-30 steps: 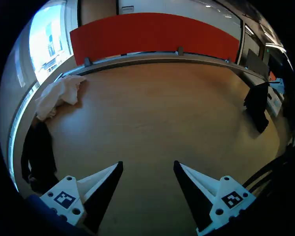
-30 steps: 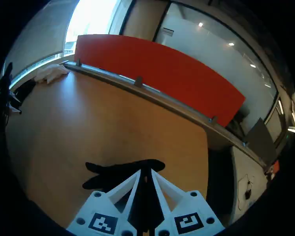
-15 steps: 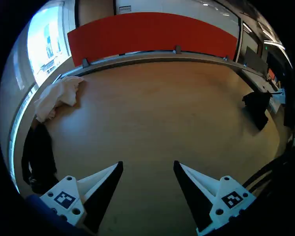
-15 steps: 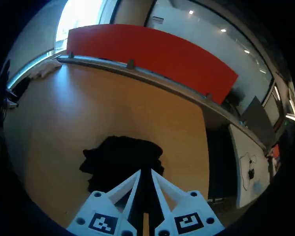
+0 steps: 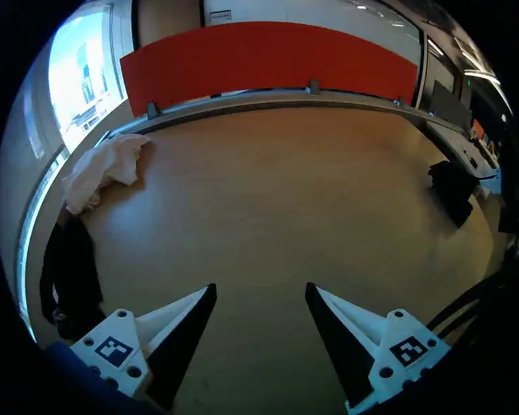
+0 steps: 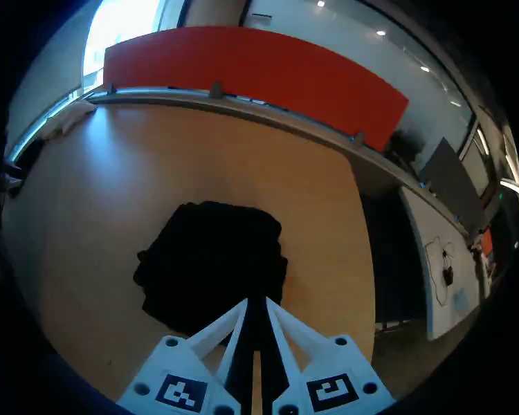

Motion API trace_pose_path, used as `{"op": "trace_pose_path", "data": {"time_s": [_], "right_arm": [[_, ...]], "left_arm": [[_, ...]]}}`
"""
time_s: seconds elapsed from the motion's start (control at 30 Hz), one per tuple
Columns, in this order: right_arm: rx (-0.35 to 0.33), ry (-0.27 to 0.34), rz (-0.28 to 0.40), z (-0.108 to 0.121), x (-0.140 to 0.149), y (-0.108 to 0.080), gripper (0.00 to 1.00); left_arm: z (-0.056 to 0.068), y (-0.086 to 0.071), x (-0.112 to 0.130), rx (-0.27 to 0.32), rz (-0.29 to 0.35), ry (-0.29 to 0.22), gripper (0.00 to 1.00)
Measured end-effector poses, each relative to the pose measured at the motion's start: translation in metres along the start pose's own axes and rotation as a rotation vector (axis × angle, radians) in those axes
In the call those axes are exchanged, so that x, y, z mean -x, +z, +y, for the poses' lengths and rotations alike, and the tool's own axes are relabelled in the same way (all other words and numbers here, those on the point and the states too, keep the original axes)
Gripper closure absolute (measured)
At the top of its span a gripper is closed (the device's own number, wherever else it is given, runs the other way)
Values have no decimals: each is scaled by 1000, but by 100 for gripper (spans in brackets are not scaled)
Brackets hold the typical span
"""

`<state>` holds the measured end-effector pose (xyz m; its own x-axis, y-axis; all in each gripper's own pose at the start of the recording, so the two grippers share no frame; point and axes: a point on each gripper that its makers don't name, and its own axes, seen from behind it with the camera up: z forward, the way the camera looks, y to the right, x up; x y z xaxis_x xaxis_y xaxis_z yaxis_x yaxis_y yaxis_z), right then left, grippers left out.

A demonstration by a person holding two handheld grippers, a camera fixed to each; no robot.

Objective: Fold towel

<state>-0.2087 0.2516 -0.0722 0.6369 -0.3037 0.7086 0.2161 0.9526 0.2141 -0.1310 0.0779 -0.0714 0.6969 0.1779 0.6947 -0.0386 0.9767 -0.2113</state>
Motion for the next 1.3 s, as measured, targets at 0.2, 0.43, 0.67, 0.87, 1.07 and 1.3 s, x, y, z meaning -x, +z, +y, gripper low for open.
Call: {"op": "trace_pose_path", "data": {"time_s": [0.2, 0.43, 0.67, 0.87, 1.07, 1.3], "right_arm": [[3, 17, -37, 0, 19, 5, 97], [4, 21, -76, -2, 35, 13, 97], [8, 32, -116, -3, 52, 25, 97], [11, 46, -153, -7, 68, 37, 97], [28, 63, -173, -9, 74, 46, 97], [41, 71, -176, -7, 72, 49, 97]], "left_arm": [[-3, -1, 2, -5, -3, -2, 5], [-4, -3, 4, -8, -5, -2, 5], [-6, -4, 8, -12, -9, -1, 5], [-8, -5, 11, -17, -13, -1, 5], [-10, -4, 10, -20, -16, 2, 5], [-11, -4, 9, -20, -15, 2, 5]]}}
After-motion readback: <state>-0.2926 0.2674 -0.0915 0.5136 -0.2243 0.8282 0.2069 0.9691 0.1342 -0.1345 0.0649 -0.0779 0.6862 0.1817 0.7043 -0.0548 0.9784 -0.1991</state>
